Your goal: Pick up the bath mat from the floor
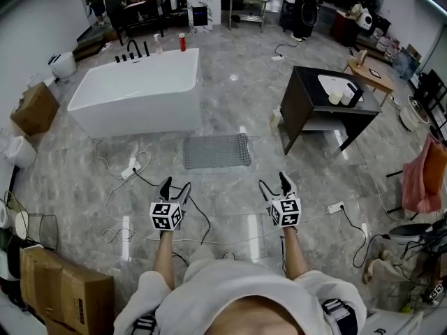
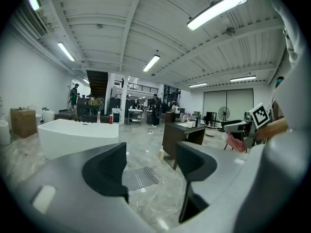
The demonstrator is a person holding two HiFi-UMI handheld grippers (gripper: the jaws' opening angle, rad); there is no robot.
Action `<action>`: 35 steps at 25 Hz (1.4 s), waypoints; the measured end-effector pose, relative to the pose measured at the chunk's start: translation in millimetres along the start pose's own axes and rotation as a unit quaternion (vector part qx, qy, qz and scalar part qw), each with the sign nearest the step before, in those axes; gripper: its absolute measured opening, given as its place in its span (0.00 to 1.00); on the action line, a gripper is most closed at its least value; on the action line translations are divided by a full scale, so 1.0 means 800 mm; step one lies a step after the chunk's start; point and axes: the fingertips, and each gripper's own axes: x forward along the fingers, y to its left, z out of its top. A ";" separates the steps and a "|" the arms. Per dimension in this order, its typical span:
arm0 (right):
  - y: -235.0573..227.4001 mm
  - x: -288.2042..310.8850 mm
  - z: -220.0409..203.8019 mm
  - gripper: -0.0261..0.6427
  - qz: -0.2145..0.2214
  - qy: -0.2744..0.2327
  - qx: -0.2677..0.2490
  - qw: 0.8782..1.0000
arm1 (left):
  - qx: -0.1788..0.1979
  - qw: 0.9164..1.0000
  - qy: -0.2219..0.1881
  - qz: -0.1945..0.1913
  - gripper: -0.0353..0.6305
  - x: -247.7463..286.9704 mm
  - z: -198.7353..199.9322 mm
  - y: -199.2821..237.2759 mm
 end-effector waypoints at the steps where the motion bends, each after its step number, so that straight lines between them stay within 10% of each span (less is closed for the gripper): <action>1: -0.002 0.003 -0.001 0.55 0.001 0.002 0.001 1.000 | -0.002 1.000 0.001 0.002 0.51 0.002 -0.001 0.000; 18: -0.057 0.135 0.003 0.54 -0.004 0.023 -0.003 1.000 | -0.014 1.000 0.012 -0.004 0.51 0.141 0.009 0.060; 35: -0.098 0.389 0.089 0.54 -0.026 0.027 -0.010 0.999 | -0.024 0.999 0.007 -0.021 0.51 0.344 0.091 0.243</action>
